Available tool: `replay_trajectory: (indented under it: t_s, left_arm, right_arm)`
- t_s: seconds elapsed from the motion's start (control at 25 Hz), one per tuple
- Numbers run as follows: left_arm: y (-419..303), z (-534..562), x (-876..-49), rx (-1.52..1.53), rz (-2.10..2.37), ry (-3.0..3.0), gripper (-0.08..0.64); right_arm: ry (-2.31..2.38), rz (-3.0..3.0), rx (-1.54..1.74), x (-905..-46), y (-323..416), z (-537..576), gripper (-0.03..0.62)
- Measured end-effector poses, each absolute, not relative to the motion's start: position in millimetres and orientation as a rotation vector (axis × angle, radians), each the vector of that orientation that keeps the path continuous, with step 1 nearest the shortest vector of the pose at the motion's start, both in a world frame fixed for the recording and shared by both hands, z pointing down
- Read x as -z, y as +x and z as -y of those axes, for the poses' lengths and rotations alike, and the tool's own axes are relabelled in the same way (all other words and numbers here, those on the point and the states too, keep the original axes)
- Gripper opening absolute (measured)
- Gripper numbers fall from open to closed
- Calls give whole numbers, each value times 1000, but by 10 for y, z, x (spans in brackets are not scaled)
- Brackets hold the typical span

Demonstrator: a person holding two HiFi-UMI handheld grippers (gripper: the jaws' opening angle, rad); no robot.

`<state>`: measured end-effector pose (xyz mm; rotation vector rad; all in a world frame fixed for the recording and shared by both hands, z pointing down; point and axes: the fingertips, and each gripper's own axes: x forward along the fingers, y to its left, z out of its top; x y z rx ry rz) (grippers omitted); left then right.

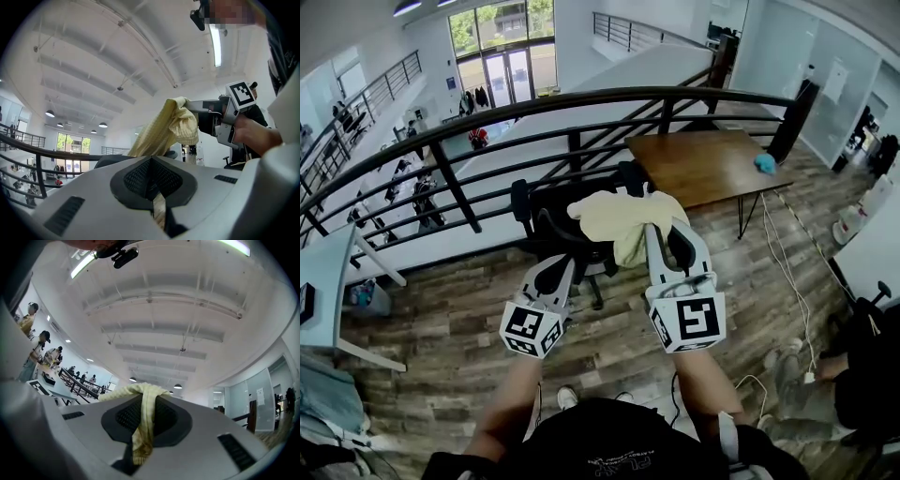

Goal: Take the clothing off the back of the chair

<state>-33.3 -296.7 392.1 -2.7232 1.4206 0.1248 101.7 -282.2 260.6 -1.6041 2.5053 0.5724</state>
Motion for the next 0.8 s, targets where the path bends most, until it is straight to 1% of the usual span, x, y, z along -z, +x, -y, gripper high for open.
replay_trajectory:
  t_s: [0.32,0.8]
  left_arm:
    - [-242,2881,-3841,-152,-1402,-2709,14]
    - [-30,2752,-3879,-151,-1438,-2700,14]
  right_arm:
    - [-1602,-2451,-651,-2463,1155,2515,49]
    - [-1576,-2500,-600,-2743,1338,2216,49]
